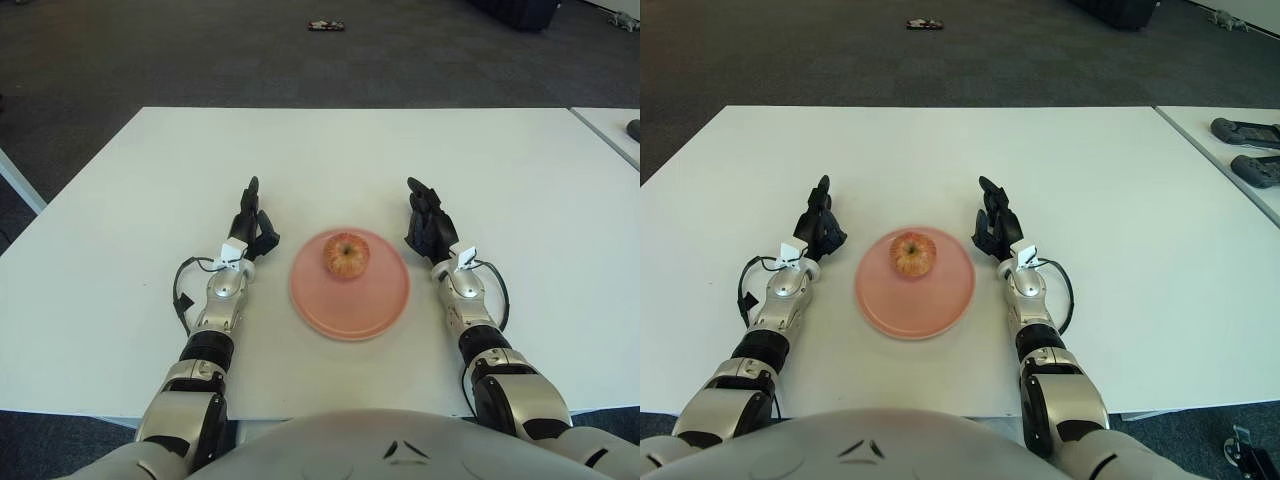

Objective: Put the apple into the plate.

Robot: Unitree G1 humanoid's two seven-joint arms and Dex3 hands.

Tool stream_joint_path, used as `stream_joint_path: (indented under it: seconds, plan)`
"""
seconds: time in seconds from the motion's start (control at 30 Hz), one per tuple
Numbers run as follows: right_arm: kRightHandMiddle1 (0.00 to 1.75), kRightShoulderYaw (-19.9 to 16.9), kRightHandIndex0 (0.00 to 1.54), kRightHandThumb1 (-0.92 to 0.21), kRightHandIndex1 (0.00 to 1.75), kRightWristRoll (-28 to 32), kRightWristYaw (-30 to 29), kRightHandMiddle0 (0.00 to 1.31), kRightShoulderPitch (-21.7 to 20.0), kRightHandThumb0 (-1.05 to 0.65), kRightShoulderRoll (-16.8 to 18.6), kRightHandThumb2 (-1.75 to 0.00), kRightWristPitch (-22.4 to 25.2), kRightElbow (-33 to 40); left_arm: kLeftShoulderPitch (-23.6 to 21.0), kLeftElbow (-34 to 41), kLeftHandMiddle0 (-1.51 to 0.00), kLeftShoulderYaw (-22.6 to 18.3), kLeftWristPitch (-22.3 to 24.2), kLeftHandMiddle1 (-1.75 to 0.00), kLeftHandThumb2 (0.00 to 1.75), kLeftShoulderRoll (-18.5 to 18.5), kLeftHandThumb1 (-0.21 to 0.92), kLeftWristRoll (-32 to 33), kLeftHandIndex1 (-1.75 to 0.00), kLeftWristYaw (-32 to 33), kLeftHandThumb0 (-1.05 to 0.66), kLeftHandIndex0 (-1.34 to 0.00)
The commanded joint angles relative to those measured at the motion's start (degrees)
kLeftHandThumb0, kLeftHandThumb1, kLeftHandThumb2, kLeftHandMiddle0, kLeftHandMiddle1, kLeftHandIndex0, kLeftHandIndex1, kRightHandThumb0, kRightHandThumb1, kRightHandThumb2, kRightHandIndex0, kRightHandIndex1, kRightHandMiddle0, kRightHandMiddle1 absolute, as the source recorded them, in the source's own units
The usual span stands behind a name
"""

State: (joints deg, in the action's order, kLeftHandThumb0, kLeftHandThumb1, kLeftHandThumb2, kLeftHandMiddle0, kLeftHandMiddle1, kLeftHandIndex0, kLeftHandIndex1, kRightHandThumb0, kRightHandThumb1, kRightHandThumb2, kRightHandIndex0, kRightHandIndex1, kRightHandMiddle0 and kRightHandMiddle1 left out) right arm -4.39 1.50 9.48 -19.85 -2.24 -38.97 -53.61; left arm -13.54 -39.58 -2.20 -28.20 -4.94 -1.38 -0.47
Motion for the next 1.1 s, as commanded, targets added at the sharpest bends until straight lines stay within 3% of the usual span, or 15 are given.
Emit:
stream_joint_path:
  seconds: [0.0, 0.07, 0.17, 0.5, 1.07]
  plan:
    - [0.33, 0.0, 0.06, -0.82, 0.00, 0.2, -0.8, 0.00, 3.2, -0.51, 0.7, -1.05, 3.1, -0.4, 2.0, 0.6, 0.00, 0.1, 1.4, 0.00, 1.22, 0.7, 0.92, 0.2, -0.01, -0.2, -1.05, -0.01]
    - [0.34, 0.2, 0.06, -0.76, 0.00, 0.0, -1.4, 0.00, 4.1, -0.48, 1.0, -1.13, 4.2, 1.5, 2.2, 1.0, 0.00, 0.0, 1.5, 0.00, 1.22, 0.9, 0.92, 0.4, -0.01, -0.4, -1.05, -0.01]
    - [0.36, -0.6, 0.07, -0.72, 0.00, 0.7, -0.1, 0.00, 3.1, -0.46, 0.3, -1.19, 2.6, -1.2, 2.8, 2.4, 0.00, -0.2, 1.6, 0.00, 1.22, 1.3, 0.92, 1.2, -0.01, -0.8, -1.04, -0.01]
    - [0.38, -1.3, 0.08, -0.74, 0.00, 1.3, 1.1, 0.00, 2.8, -0.46, 0.1, -1.20, 0.1, -2.6, 4.0, 5.1, 0.00, 0.0, 2.8, 0.00, 1.23, 1.8, 0.92, 0.8, -0.01, 0.0, -1.04, 0.00]
    - [0.39, -1.0, 0.06, -0.59, 0.00, 0.1, -6.7, 0.00, 4.8, -0.49, 1.5, -1.29, 3.3, 2.2, 5.7, 8.1, 0.00, 0.6, 4.5, 0.00, 1.23, 1.9, 0.92, -0.4, -0.03, 0.4, -1.05, -0.01]
